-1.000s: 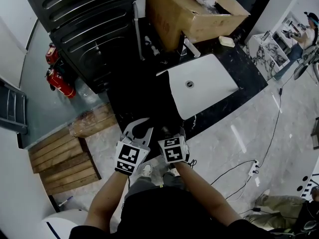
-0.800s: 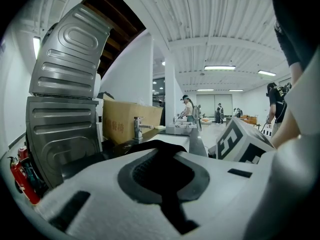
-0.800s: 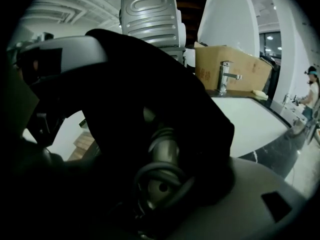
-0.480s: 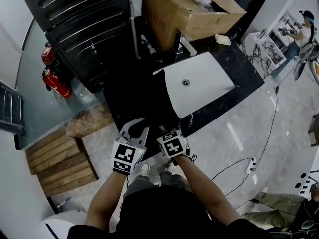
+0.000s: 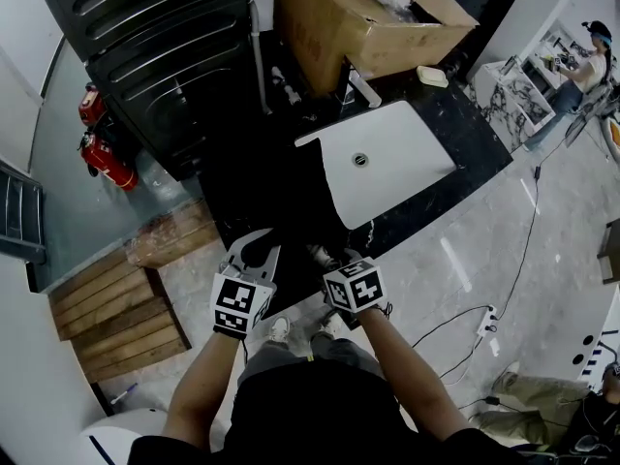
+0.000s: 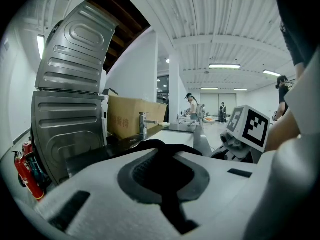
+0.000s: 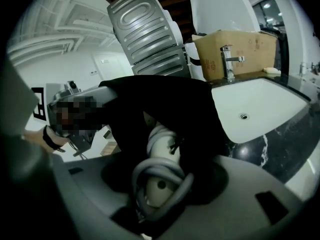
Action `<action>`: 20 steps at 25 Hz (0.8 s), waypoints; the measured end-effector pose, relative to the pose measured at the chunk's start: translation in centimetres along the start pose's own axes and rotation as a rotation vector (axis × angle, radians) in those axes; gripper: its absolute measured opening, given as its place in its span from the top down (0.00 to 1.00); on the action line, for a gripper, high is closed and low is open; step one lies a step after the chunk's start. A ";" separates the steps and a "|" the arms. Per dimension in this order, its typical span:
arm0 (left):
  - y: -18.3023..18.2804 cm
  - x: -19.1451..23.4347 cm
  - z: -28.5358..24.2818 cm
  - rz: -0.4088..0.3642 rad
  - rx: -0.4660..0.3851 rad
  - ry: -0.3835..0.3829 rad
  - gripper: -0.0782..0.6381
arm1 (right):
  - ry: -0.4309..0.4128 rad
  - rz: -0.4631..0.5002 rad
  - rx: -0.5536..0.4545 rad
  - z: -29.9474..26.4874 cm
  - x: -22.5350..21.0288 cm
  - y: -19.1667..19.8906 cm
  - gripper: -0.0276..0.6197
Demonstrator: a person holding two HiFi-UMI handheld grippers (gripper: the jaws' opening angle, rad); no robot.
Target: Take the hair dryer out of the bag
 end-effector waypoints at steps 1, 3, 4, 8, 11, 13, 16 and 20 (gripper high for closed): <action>0.0 0.0 -0.1 -0.001 0.001 0.000 0.86 | -0.004 -0.006 -0.008 0.3 0.0 0.0 0.59; 0.0 0.0 -0.3 -0.001 0.003 0.000 0.86 | -0.012 -0.001 -0.020 0.7 0.2 -0.2 0.59; 0.1 0.0 -0.5 0.000 0.005 0.000 0.86 | -0.014 0.009 -0.022 0.9 0.3 -0.3 0.59; 0.1 0.0 -1.0 -0.002 0.009 -0.001 0.86 | -0.026 0.045 -0.023 1.3 0.7 -0.3 0.59; 0.1 0.2 -1.3 -0.004 0.011 -0.007 0.86 | -0.041 0.048 -0.028 1.6 1.1 -0.1 0.59; 0.2 0.3 -1.5 -0.003 0.013 -0.012 0.86 | -0.044 0.060 -0.026 1.9 1.2 0.1 0.59; 0.2 0.6 -1.9 -0.006 0.014 -0.018 0.86 | -0.049 0.068 -0.037 2.6 1.3 -0.1 0.59; 0.0 0.7 -2.3 -0.008 0.013 -0.020 0.86 | -0.053 0.060 -0.052 3.3 1.5 -0.1 0.59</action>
Point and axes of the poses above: the fingertips, and each gripper's own axes: z backward along the fingers, x to its left, y out of its underside, the point moved 3 cm from there along z, backward along the fingers, and after that the axes turned 10 degrees about -y, right-handed, at the moved point
